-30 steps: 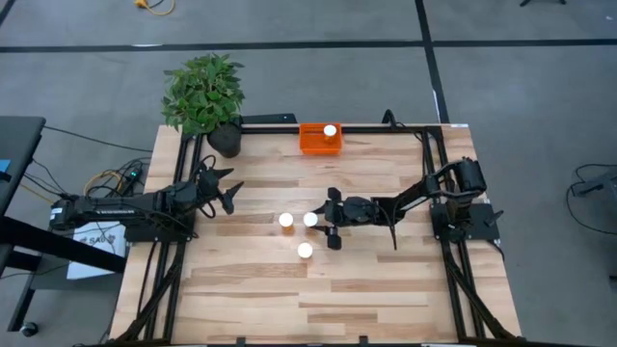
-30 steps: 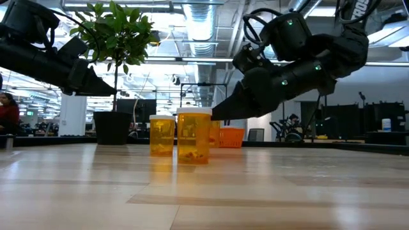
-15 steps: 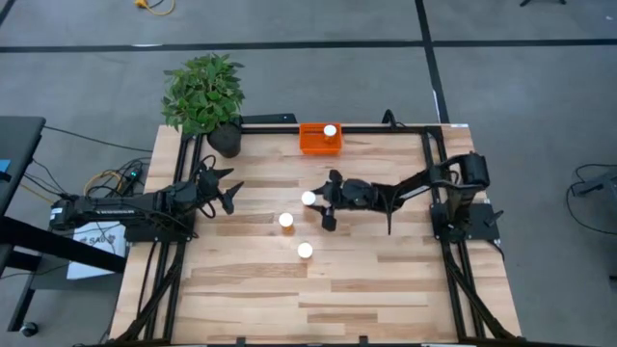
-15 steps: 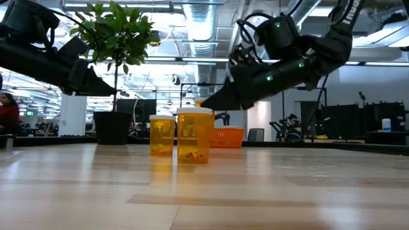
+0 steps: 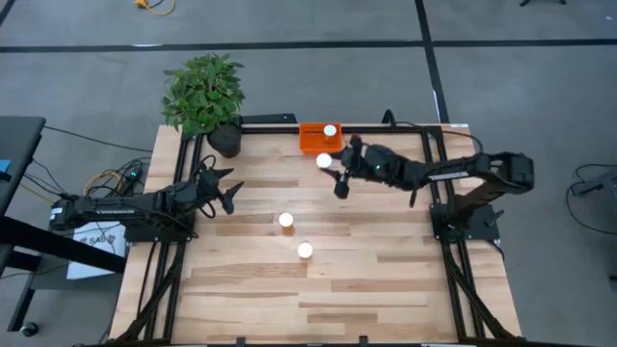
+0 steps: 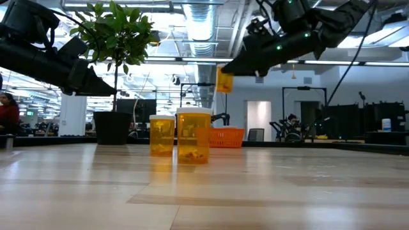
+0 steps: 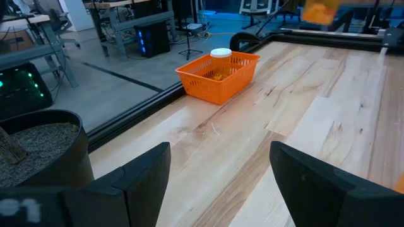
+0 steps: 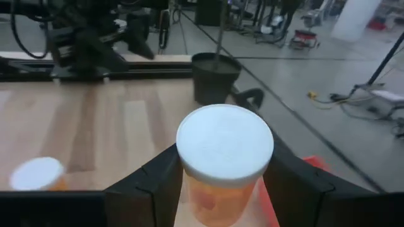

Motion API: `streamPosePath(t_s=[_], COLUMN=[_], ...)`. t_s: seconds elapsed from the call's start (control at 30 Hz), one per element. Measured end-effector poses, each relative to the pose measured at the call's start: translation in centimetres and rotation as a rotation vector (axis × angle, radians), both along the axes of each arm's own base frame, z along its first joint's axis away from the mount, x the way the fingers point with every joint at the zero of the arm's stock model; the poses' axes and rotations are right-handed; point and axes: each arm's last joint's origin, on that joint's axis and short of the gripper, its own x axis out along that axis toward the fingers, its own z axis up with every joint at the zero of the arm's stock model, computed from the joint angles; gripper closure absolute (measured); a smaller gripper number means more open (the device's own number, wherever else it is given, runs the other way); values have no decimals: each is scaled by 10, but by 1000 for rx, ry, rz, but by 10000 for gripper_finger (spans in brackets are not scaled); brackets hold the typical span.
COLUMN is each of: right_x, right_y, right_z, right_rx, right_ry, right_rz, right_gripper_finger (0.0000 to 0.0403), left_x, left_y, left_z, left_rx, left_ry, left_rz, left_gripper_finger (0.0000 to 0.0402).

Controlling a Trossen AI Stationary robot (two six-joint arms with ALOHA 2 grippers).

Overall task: Pick and place pill bottles into a basket
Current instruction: Put the top right orange pill bottle into the orange bin

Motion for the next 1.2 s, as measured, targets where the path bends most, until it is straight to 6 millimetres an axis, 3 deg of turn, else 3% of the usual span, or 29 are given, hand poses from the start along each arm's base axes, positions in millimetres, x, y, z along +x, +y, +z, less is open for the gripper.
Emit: streamPosePath(t_s=[0.23, 0.53, 0.83, 1.2], right_x=[-14, -26, -16, -11], right_y=[-29, -78, -113, -137], right_z=[4, -15, -24, -50], right_rx=[-4, 59, 97, 142], right_ry=[11, 54, 66, 133], right_rz=[-1, -55, -62, -113], right_gripper_finger=[205, 208, 209, 210], left_x=[0, 0, 0, 0], left_y=[0, 0, 0, 0], left_z=[0, 0, 0, 0], left_rx=[0, 0, 0, 0], left_ry=[0, 0, 0, 0], left_rz=[0, 0, 0, 0], left_gripper_finger=[139, 139, 139, 139])
